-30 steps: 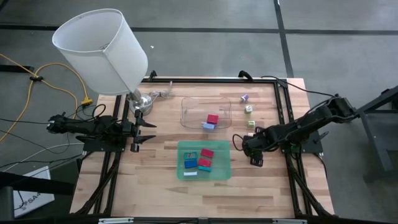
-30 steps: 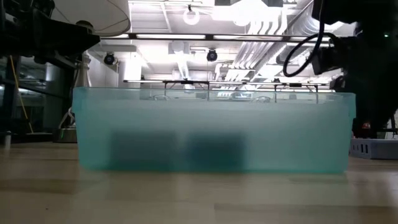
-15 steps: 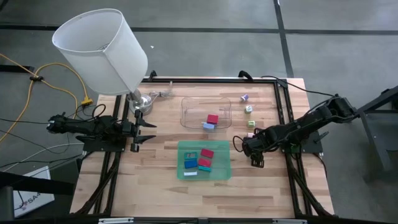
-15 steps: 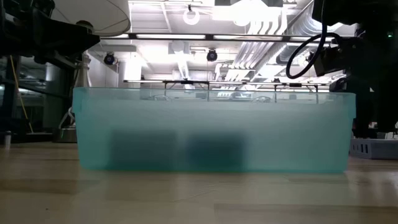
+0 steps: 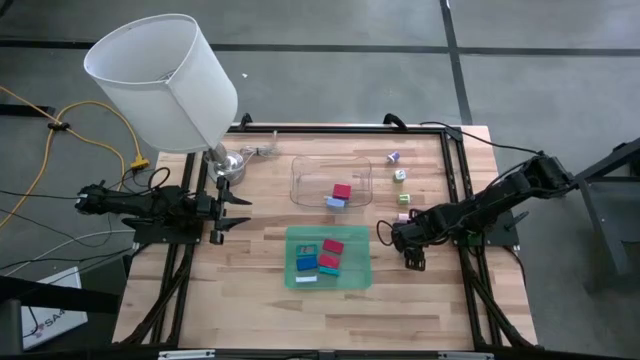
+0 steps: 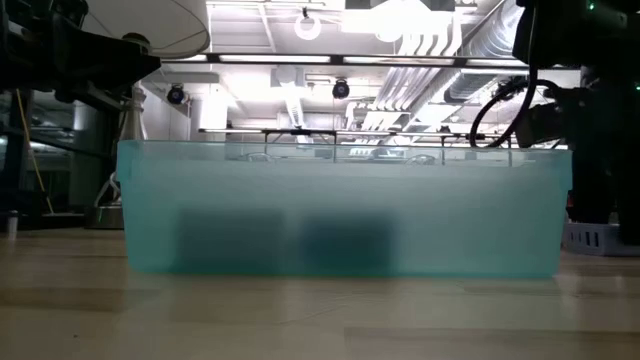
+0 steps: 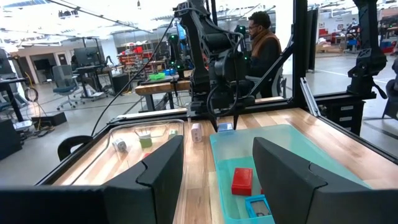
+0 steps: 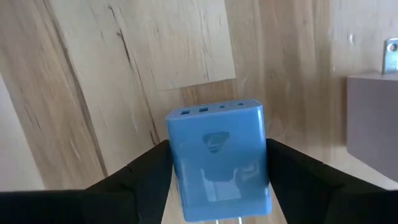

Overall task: Pick & Place Office items
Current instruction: Put the purple charger adapter into transparent bin

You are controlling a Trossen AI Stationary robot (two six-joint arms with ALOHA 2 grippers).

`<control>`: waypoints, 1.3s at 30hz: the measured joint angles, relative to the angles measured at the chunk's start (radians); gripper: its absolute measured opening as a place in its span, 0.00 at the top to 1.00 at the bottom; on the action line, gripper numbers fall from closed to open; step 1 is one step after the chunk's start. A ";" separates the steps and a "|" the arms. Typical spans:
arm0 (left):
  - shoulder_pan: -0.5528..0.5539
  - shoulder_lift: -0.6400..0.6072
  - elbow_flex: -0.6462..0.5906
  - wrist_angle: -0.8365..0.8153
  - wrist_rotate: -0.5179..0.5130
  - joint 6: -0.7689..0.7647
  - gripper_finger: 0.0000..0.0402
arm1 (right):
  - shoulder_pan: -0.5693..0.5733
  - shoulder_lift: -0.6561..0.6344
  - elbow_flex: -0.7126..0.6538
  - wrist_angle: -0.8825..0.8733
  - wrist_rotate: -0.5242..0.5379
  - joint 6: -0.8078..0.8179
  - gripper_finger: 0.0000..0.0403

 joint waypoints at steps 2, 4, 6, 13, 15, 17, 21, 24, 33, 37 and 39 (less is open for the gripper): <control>0.000 0.000 0.000 0.000 0.000 0.000 0.54 | 0.000 0.000 -0.003 0.003 0.000 -0.001 0.41; 0.000 0.000 0.000 0.000 0.000 0.000 0.54 | 0.000 0.000 -0.004 0.002 0.000 -0.001 0.41; 0.000 0.000 0.000 0.000 0.000 0.000 0.54 | 0.000 0.000 -0.004 0.002 -0.001 -0.001 0.41; 0.000 0.000 0.000 0.000 0.000 0.000 0.54 | 0.000 0.000 -0.004 0.002 -0.010 -0.001 0.46; 0.000 0.000 0.000 0.000 0.000 0.000 0.54 | 0.000 0.000 -0.004 0.002 -0.010 -0.001 0.47; 0.000 0.000 0.000 0.000 0.000 0.000 0.54 | 0.000 0.000 -0.004 0.002 -0.010 -0.001 0.48; 0.000 0.000 0.000 0.000 0.000 0.000 0.54 | 0.000 0.000 -0.004 0.002 -0.011 -0.001 0.47; 0.000 0.000 0.000 0.000 0.000 0.000 0.54 | 0.000 0.000 -0.004 0.004 -0.011 0.005 0.46; 0.000 0.000 0.000 0.000 0.000 0.000 0.54 | 0.000 0.000 0.127 -0.118 -0.006 0.033 0.48; 0.000 0.000 0.000 0.000 0.000 0.000 0.54 | -0.011 0.000 0.257 -0.228 0.030 0.022 0.48; 0.000 0.000 0.000 0.000 0.000 0.000 0.54 | -0.038 0.000 0.325 -0.270 0.031 -0.006 0.49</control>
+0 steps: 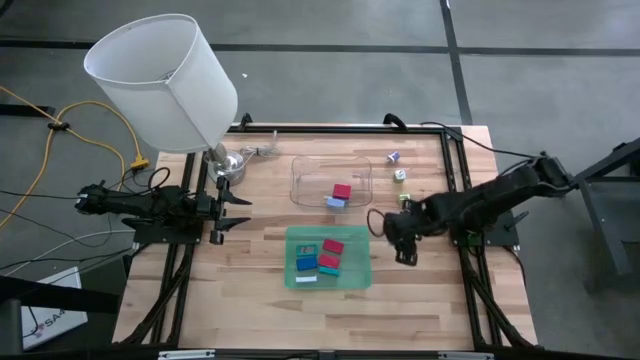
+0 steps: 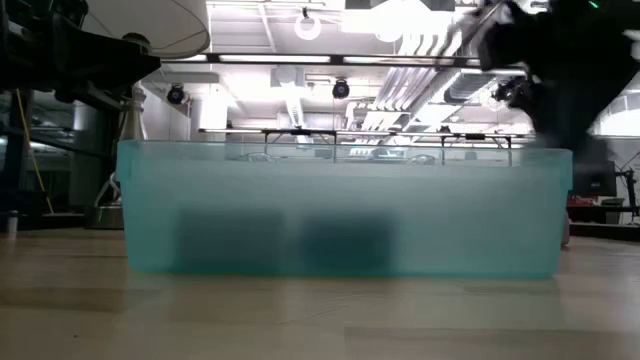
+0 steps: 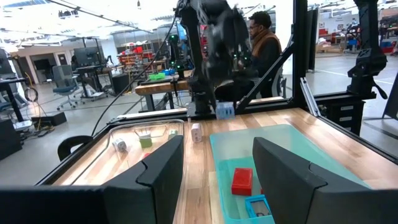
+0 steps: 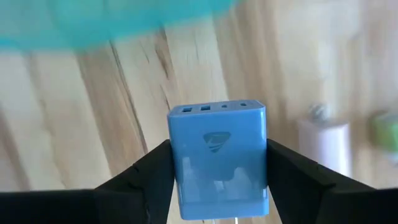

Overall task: Pick & Place Office items
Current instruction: Put the purple charger adapter into transparent bin

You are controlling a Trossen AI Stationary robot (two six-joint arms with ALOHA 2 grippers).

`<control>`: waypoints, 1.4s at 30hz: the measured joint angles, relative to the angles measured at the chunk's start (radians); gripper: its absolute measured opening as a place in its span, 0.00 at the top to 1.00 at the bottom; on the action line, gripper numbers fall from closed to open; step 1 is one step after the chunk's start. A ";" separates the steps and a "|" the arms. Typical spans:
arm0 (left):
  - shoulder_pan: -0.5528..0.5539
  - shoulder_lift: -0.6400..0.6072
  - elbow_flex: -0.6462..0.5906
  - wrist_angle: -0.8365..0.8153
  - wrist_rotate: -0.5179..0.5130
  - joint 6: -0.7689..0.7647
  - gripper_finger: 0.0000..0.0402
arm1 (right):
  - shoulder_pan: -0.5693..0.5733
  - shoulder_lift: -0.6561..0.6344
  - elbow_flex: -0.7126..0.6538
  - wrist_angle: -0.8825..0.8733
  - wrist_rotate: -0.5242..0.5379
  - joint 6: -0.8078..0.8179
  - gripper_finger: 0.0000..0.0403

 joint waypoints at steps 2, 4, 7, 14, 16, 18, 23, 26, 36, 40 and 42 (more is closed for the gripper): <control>0.000 0.000 0.000 0.000 0.000 0.000 0.54 | -0.040 0.000 0.066 -0.021 0.000 -0.042 0.48; 0.000 0.000 0.000 0.000 0.000 0.000 0.54 | -0.088 0.000 0.123 -0.030 -0.001 -0.096 0.48; 0.000 0.000 0.000 0.000 0.000 0.000 0.54 | -0.173 0.025 0.190 -0.031 -0.014 -0.199 0.48; 0.000 0.000 0.000 0.000 0.000 0.000 0.54 | -0.374 0.180 0.345 -0.028 -0.047 -0.442 0.49; 0.000 0.000 0.000 0.000 0.000 0.000 0.54 | -0.420 0.240 0.397 -0.025 -0.049 -0.505 0.48; 0.000 0.000 0.000 0.000 0.000 0.000 0.54 | -0.464 0.296 0.447 -0.021 -0.052 -0.561 0.48; 0.000 0.000 0.000 0.000 0.000 0.000 0.54 | -0.552 0.429 0.569 -0.015 -0.080 -0.680 0.48; 0.000 0.000 0.000 0.000 0.000 0.000 0.54 | -0.584 0.498 0.637 0.013 -0.119 -0.723 0.48; 0.000 0.000 0.000 0.000 0.000 0.000 0.54 | -0.584 0.690 0.856 0.029 -0.158 -0.808 0.48; 0.000 0.000 0.000 0.000 0.000 0.000 0.54 | -0.566 0.770 0.948 -0.011 -0.155 -0.811 0.48; 0.000 0.000 0.000 0.000 0.000 0.000 0.54 | -0.557 0.807 0.999 -0.041 -0.159 -0.811 0.48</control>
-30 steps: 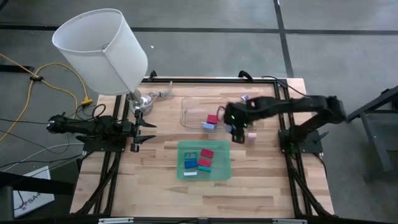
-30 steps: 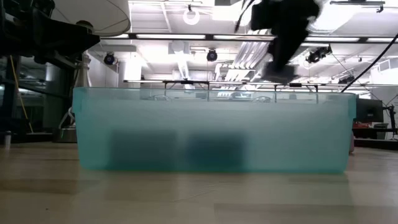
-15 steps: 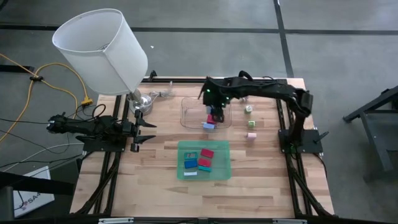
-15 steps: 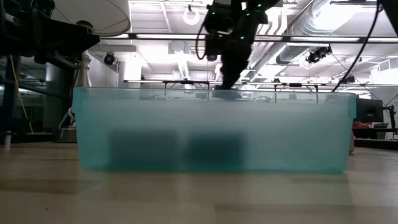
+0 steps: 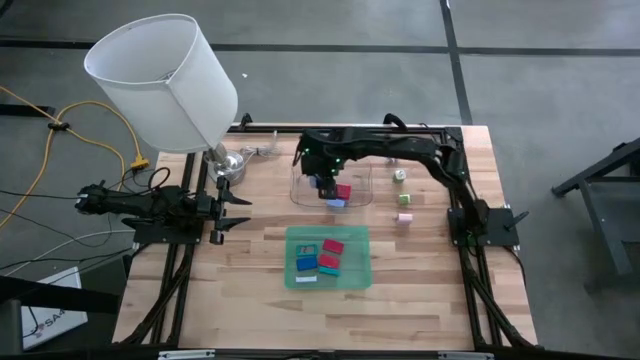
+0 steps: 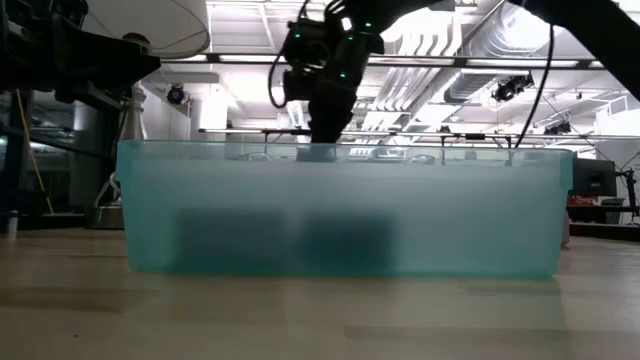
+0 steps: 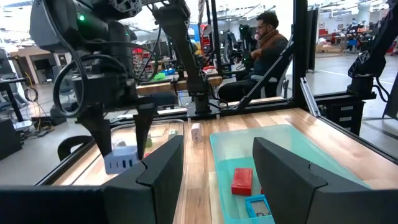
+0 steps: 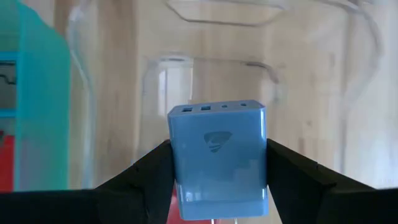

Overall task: Pick & Place Office items
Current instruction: Put the purple charger adapter into transparent bin

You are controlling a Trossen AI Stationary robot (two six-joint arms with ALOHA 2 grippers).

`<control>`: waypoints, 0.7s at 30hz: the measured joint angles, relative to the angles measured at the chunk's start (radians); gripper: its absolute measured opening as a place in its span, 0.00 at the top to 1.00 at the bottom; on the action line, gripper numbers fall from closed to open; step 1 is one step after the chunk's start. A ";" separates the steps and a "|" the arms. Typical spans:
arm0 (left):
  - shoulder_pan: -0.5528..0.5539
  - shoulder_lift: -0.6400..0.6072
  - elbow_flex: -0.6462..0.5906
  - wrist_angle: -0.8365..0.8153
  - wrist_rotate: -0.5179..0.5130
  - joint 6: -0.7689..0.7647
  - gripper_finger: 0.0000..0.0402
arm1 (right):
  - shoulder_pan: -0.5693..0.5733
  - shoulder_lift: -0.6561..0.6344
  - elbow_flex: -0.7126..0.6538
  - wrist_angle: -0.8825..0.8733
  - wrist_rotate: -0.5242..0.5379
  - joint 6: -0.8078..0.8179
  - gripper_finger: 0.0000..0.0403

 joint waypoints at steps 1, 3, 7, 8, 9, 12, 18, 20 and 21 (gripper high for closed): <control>0.000 0.000 0.000 0.000 0.000 0.000 0.54 | 0.004 0.018 0.024 -0.014 0.000 0.000 0.48; 0.000 0.000 0.000 0.000 0.000 0.000 0.54 | 0.011 0.046 0.059 -0.037 -0.008 0.002 0.48; 0.000 0.000 0.000 0.000 0.000 0.000 0.54 | 0.015 0.066 0.069 -0.069 -0.053 0.014 0.48; 0.000 0.000 0.000 0.000 0.000 0.000 0.54 | 0.015 0.066 0.066 -0.069 -0.063 0.015 0.48; 0.000 0.000 0.000 0.000 0.000 0.000 0.54 | 0.015 0.065 0.062 -0.064 -0.069 0.016 0.48; 0.000 0.000 0.000 0.000 0.000 0.000 0.54 | 0.019 0.064 0.058 -0.064 -0.071 0.016 0.48; 0.000 0.000 0.000 0.000 0.000 0.000 0.54 | 0.019 0.064 0.058 -0.044 -0.046 0.029 0.48; 0.000 0.000 0.000 0.000 0.000 0.000 0.54 | 0.019 0.064 0.058 -0.041 -0.027 0.030 0.48; 0.000 0.000 0.000 0.000 0.000 0.000 0.54 | 0.019 0.063 0.058 -0.043 -0.021 0.030 0.48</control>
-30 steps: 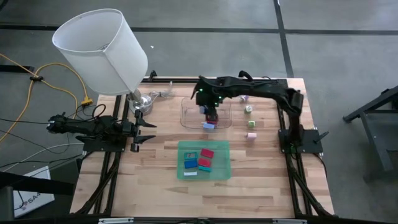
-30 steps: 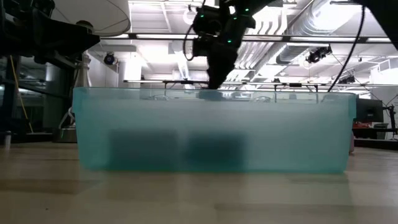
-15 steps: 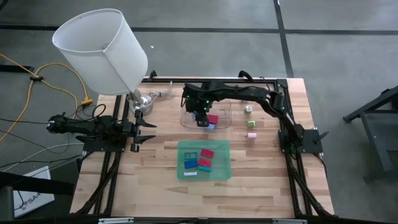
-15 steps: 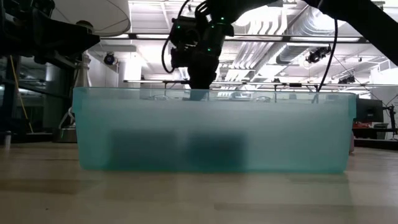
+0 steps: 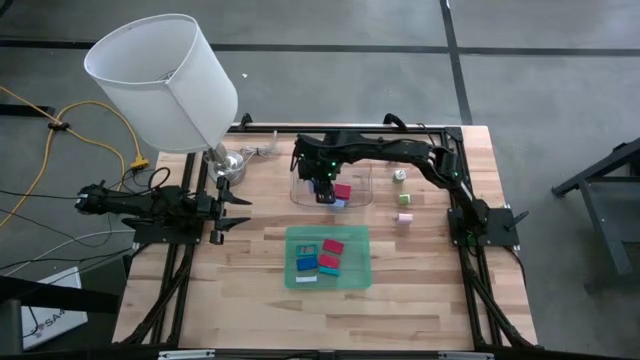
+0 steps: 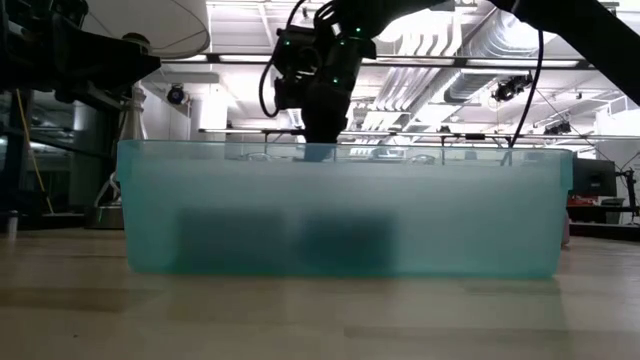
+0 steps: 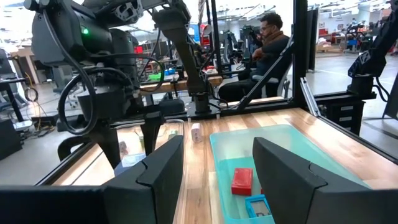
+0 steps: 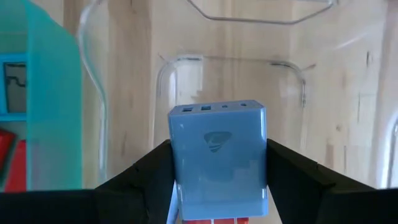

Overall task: Pick & Place Office items
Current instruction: Put the purple charger adapter into transparent bin

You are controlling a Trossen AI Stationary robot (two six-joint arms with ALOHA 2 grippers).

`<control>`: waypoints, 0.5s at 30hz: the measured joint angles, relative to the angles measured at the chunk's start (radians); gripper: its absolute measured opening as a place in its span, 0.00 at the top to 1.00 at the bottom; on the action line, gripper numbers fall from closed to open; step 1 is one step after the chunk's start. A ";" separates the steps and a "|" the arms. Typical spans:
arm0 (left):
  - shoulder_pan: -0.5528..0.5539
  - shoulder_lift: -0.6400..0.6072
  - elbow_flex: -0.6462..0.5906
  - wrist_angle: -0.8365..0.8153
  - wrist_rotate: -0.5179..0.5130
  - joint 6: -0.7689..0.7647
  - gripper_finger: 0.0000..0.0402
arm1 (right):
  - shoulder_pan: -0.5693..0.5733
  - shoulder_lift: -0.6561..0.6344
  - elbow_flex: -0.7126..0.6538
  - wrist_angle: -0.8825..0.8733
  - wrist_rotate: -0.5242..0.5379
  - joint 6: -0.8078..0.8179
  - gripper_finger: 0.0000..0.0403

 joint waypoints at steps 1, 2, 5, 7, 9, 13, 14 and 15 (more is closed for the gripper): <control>0.000 0.000 0.000 0.000 0.000 0.000 0.54 | 0.000 -0.004 0.000 -0.003 0.001 0.000 0.48; 0.000 0.000 0.000 0.000 0.000 0.000 0.54 | 0.001 -0.007 0.000 -0.003 0.002 0.000 0.48; 0.000 0.000 0.000 0.000 0.000 0.000 0.54 | 0.007 -0.017 0.007 -0.003 0.004 0.001 0.48; 0.000 0.000 0.000 0.000 0.000 0.000 0.54 | 0.009 -0.017 0.010 0.000 0.004 0.003 0.48; 0.000 0.000 0.000 0.000 0.000 0.000 0.54 | 0.010 -0.017 0.010 0.016 0.003 0.005 0.48; 0.000 0.000 0.000 0.000 0.000 0.000 0.54 | 0.009 -0.017 0.010 0.039 0.002 0.013 0.48; 0.000 0.000 0.000 0.000 0.000 0.000 0.54 | 0.009 -0.016 0.010 0.047 0.001 0.014 0.48; 0.000 0.000 0.000 0.000 0.000 0.000 0.54 | 0.009 -0.013 0.010 0.053 0.001 0.018 0.48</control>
